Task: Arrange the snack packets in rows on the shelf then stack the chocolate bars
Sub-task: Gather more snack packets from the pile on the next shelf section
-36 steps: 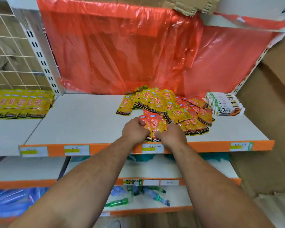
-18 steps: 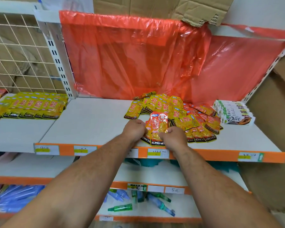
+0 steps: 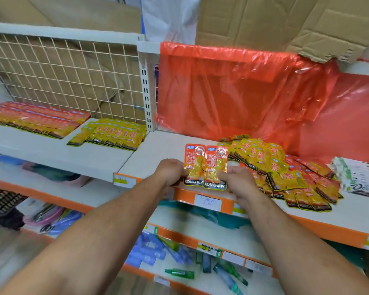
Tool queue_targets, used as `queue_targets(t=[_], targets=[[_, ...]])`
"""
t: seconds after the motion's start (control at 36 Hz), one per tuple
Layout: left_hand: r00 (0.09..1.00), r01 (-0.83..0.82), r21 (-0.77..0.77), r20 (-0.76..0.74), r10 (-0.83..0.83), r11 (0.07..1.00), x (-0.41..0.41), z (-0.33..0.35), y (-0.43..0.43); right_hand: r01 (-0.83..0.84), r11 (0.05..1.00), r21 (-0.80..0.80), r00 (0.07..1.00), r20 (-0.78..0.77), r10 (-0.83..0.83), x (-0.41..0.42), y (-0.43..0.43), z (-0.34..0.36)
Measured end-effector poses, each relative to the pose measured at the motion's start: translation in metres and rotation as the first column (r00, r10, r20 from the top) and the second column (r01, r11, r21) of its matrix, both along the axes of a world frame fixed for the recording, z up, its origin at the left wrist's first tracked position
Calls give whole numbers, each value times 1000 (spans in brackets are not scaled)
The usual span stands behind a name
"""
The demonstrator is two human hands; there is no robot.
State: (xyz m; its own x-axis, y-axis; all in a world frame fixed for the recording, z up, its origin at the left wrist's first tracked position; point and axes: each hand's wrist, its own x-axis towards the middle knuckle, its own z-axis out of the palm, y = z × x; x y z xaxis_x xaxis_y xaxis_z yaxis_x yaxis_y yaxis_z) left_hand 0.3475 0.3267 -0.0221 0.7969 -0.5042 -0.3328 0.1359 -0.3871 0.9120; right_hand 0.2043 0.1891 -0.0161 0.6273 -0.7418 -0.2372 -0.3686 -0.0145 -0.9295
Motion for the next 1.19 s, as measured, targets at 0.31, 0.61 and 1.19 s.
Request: queue_targets(t=[0.31,0.61,1.19], targets=[[993,-112,-84,-42,109,990,54,10,108,-156,987,-35,988,-3,156,77,92,11],[985,-174,-85,-1,175,981,135,23,252,-229,971,-72,973,0,229,173,229,15],[911,-407,-129,19,413,904,259,10,416,-406,910,-82,912,27,409,338,365,3]])
